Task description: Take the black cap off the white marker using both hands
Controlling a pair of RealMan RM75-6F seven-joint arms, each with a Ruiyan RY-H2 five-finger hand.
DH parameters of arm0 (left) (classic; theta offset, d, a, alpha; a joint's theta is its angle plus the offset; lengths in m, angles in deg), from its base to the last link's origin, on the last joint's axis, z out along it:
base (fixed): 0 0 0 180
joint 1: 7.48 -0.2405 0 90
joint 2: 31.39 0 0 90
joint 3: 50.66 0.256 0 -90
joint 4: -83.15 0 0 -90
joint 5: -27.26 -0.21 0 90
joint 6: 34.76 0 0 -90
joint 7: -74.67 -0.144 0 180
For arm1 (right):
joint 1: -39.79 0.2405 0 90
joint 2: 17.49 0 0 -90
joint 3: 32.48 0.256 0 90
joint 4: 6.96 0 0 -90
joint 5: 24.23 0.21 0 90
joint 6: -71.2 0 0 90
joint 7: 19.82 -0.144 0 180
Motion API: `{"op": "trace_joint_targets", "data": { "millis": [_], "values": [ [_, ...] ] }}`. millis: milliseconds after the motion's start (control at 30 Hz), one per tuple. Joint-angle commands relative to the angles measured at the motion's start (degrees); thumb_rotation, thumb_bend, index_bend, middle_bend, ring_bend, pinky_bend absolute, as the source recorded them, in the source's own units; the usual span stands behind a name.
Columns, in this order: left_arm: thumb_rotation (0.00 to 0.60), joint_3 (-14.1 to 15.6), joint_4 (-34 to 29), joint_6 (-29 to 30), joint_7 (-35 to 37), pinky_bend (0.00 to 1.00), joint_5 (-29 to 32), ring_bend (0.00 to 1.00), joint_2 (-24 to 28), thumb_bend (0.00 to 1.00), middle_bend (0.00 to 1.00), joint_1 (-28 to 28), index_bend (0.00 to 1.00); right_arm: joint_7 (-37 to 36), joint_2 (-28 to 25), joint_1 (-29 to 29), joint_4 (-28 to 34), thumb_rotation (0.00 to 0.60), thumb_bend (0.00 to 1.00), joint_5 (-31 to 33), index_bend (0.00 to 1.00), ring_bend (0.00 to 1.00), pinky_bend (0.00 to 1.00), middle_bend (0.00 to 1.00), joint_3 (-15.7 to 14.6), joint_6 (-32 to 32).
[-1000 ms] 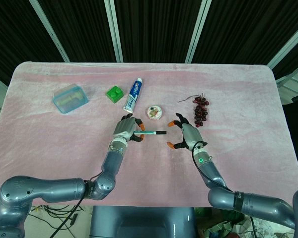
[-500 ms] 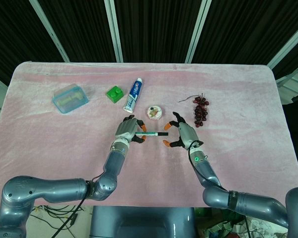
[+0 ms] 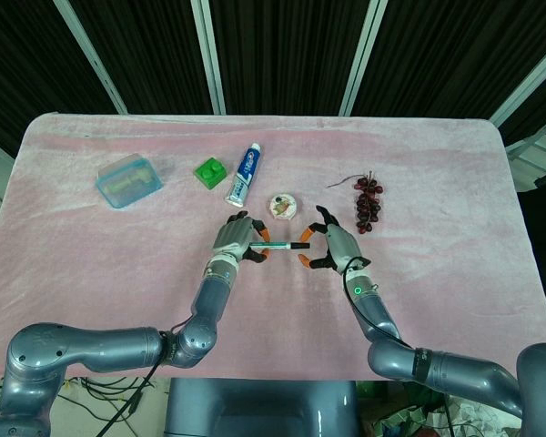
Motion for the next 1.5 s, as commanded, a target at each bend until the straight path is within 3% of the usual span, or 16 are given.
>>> {"op": "trace_joint_targets", "data": {
  "millis": [33,1500],
  "values": [
    [0.600,0.0,-0.1,0.0,0.0,0.00,0.0,0.00,0.0,0.54,0.36,0.0,0.68,0.1,0.3,0.0,-0.4,0.600,0.20,0.2,0.52,0.04,0.16,0.01,0.2,0.0],
    [0.600,0.7,0.3,0.4,0.4,0.00,-2.0,0.00,-0.9,0.53,0.36,-0.2,0.69,0.9,1.7,0.0,-3.2,0.600,0.25,1.5,0.59,0.04,0.16,0.01,0.3,2.2]
  ]
}}
